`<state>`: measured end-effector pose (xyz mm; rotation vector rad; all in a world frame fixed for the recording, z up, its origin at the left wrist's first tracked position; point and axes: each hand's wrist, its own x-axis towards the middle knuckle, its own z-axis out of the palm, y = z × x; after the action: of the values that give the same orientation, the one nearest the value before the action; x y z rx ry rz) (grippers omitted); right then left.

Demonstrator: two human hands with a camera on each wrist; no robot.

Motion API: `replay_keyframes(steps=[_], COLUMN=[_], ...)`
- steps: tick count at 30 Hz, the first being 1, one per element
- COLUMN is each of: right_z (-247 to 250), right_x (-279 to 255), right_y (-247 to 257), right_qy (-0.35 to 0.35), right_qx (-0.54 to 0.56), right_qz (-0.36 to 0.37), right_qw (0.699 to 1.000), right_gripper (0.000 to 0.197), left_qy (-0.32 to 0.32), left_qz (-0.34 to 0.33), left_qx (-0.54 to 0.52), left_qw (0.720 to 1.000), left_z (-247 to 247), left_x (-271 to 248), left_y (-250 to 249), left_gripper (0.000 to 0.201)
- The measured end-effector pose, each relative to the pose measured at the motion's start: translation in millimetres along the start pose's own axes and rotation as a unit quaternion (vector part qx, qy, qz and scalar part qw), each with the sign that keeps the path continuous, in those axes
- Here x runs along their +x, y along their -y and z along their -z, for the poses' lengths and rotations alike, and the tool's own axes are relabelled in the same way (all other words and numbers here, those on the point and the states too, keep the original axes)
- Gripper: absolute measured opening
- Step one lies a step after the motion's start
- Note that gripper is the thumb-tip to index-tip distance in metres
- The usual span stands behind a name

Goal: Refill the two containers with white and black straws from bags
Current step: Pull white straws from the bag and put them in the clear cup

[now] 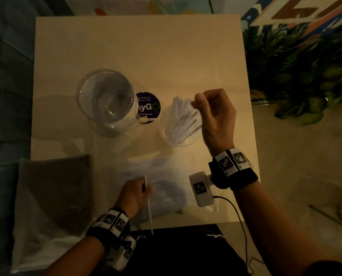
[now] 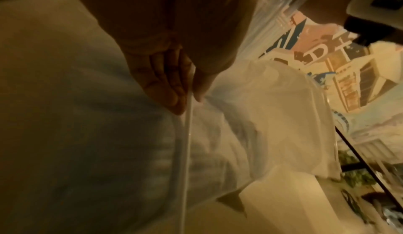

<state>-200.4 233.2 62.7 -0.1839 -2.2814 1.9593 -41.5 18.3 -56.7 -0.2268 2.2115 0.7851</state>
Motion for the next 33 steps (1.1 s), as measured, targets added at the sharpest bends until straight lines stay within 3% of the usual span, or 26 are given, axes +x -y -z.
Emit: replay_keyframes(steps=[5,8,11,14,17,20,22,24,28,30,33], right_z=[37,53,57,51,35,19,12,10,7,6,5], right_x=[-4,-12,-21,-29,-29,-19,-8,3,13,13,15], right_y=[-10,-27,-39,-42,-48,-54,-56,-58,-62,-62,-62], right_qy=[-0.084,-0.09,-0.052,0.038,0.118,0.173,0.185,0.19,0.209,0.214,0.207], right_qx=[-0.003,-0.036,-0.096,-0.111,-0.155,-0.218,-0.231,-0.23,-0.247,-0.246,-0.246], right_qz=[-0.005,-0.044,-0.104,-0.144,-0.125,-0.098,-0.092,-0.083,-0.054,-0.036,-0.001], right_qw=[0.996,0.994,0.989,0.983,0.973,0.955,0.951,0.951,0.945,0.945,0.947], right_gripper=[0.024,0.025,0.021,0.056,0.086,0.093,0.092,0.086,0.072,0.066,0.053], left_qy=[-0.115,-0.2,-0.291,-0.312,-0.26,-0.215,-0.237,-0.259,-0.233,-0.221,-0.23], left_qz=[-0.077,-0.136,-0.265,-0.313,-0.327,-0.346,-0.336,-0.282,-0.205,-0.2,-0.237], left_qx=[-0.137,-0.258,-0.256,-0.268,-0.245,-0.162,-0.106,-0.098,-0.065,-0.027,0.0], left_qw=[0.981,0.935,0.883,0.856,0.875,0.899,0.906,0.919,0.948,0.954,0.944], left_z=[65,122,164,171,156,138,127,118,110,113,120], left_x=[-26,-54,-71,-51,-16,11,25,34,48,58,67], left_y=[-42,-96,-143,-167,-168,-161,-153,-144,-134,-135,-142], left_gripper=[0.025,0.007,0.015,0.014,0.007,0.008,0.022,0.043,0.071,0.071,0.056])
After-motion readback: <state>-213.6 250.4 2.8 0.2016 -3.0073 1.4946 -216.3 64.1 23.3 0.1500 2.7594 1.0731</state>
